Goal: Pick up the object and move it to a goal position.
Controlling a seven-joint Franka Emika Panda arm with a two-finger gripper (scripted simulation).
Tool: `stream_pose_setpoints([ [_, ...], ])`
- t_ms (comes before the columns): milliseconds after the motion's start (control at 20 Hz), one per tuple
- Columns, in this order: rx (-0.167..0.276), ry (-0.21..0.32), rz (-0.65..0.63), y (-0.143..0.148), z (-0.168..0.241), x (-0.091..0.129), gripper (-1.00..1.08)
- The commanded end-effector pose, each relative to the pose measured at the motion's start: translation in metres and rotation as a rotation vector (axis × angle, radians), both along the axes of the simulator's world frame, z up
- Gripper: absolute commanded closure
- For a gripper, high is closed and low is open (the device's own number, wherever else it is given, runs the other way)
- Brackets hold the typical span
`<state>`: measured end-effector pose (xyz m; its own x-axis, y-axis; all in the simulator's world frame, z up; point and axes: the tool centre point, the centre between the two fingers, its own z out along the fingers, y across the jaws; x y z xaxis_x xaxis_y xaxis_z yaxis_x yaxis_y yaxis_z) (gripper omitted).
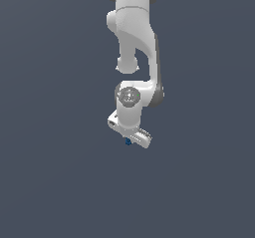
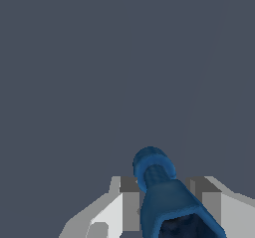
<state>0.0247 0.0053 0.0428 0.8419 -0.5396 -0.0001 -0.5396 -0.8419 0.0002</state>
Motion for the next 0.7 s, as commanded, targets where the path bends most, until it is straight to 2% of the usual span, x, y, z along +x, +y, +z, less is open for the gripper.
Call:
stream_pose_setpoints([
  [0, 0.000, 0.000, 0.000, 0.000, 0.000, 0.000, 1.08],
  [350, 0.000, 0.000, 0.000, -0.003, 0.005, 0.001, 1.08],
  [650, 0.000, 0.000, 0.000, -0.020, 0.031, 0.008, 1.08],
])
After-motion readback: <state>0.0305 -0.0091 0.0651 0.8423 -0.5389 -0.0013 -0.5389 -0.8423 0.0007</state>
